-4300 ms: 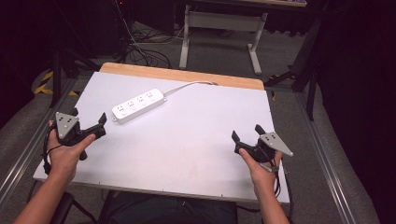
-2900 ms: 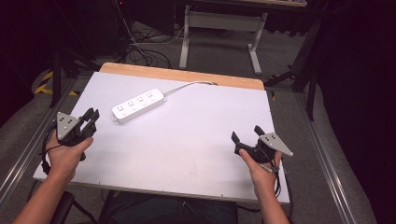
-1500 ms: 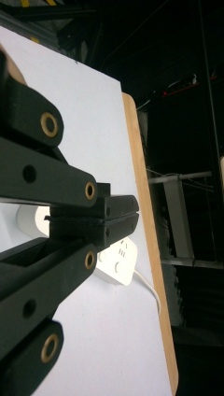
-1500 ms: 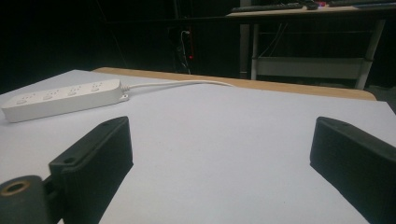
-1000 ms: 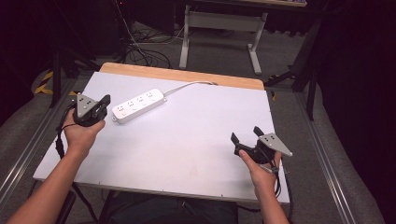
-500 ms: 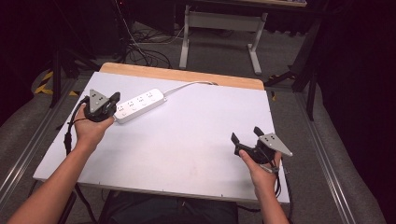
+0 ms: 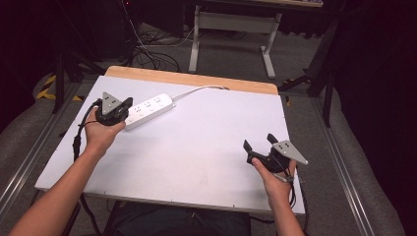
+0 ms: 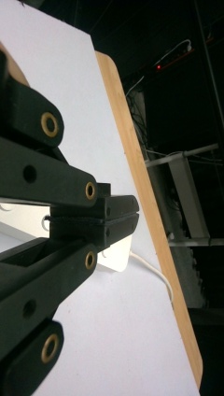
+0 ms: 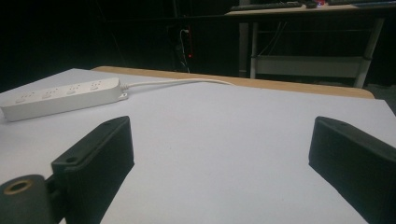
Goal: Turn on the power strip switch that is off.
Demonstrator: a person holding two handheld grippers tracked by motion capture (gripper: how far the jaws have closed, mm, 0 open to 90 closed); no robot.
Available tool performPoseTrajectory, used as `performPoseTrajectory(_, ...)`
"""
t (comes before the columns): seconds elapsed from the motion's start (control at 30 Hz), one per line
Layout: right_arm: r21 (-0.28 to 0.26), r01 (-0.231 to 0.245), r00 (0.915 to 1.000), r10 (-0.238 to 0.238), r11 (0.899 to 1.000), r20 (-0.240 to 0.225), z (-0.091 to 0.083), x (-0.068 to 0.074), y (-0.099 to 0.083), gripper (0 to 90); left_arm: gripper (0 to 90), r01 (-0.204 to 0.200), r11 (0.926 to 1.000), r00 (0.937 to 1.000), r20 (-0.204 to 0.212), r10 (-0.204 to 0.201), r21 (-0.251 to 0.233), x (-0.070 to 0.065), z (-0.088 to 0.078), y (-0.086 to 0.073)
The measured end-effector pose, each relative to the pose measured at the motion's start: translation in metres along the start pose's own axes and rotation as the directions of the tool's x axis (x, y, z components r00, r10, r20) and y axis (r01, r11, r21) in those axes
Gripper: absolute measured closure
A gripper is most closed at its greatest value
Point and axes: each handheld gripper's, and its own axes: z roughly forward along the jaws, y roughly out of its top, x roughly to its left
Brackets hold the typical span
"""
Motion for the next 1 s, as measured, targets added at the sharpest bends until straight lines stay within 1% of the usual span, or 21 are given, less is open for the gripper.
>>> performPoseTrajectory(0.07,0.000,-0.001,1.0000,0.001,1.000,0.000,0.000,0.000,0.000,7.1,90.0,0.001,1.0000,1.0000,0.005,-0.001,0.009,0.000,0.004,0.000)
performPoseTrajectory(0.2,0.000,-0.003,1.0000,0.003,1.000,0.004,-0.001,0.000,0.000,7.0,90.0,-0.003,0.9992,0.9995,0.030,0.001,0.040,-0.002,0.013,0.000)
performPoseTrajectory(0.27,-0.001,-0.004,1.0000,0.004,1.000,0.003,-0.001,0.000,0.000,7.1,90.0,-0.006,0.9986,0.9993,0.036,0.004,0.053,-0.003,0.018,0.001)
performPoseTrajectory(0.3,-0.002,-0.005,1.0000,0.005,1.000,0.003,-0.001,0.000,0.000,7.1,90.0,-0.013,0.9972,0.9989,0.045,0.010,0.073,-0.003,0.022,0.001)
performPoseTrajectory(0.4,0.000,-0.006,1.0000,0.006,1.000,0.004,-0.001,0.000,0.000,7.1,90.0,-0.018,0.9962,0.9989,0.044,0.015,0.086,-0.003,0.027,0.002)
performPoseTrajectory(0.57,-0.002,-0.006,1.0000,0.006,1.000,0.006,-0.002,-0.001,0.000,7.0,90.0,-0.021,0.9913,0.9985,0.054,0.014,0.130,-0.004,0.039,0.002)
performPoseTrajectory(0.67,-0.002,-0.008,0.9999,0.008,1.000,0.006,-0.002,-0.001,0.000,7.0,90.0,-0.019,0.9885,0.9988,0.048,0.012,0.150,-0.002,0.044,0.001)
performPoseTrajectory(0.73,-0.003,-0.010,0.9999,0.010,1.000,0.006,-0.002,-0.001,-0.001,7.1,90.0,-0.012,0.9832,0.9991,0.043,0.004,0.182,0.001,0.047,0.000)
performPoseTrajectory(0.87,-0.005,-0.010,0.9999,0.010,1.000,0.006,-0.003,-0.001,0.000,7.1,90.0,0.033,0.9709,0.9962,0.071,-0.051,0.237,0.005,0.054,-0.001)
performPoseTrajectory(0.9,-0.003,-0.007,1.0000,0.007,1.000,0.006,-0.002,-0.001,0.000,7.1,90.0,0.033,0.9675,0.9952,0.081,-0.055,0.251,0.005,0.055,-0.001)
performPoseTrajectory(0.93,-0.002,-0.006,1.0000,0.006,1.000,0.005,-0.002,-0.001,0.000,7.1,90.0,0.023,0.9656,0.9959,0.079,-0.045,0.259,0.005,0.056,-0.001)
performPoseTrajectory(0.97,-0.002,-0.006,1.0000,0.006,1.000,0.005,-0.002,-0.001,0.000,7.1,90.0,0.016,0.9614,0.9958,0.083,-0.040,0.275,0.005,0.056,-0.001)
performPoseTrajectory(1.0,-0.002,-0.004,1.0000,0.004,1.000,0.002,-0.002,0.000,0.000,7.1,90.0,0.016,0.9557,0.9957,0.083,-0.042,0.294,0.004,0.057,-0.001)
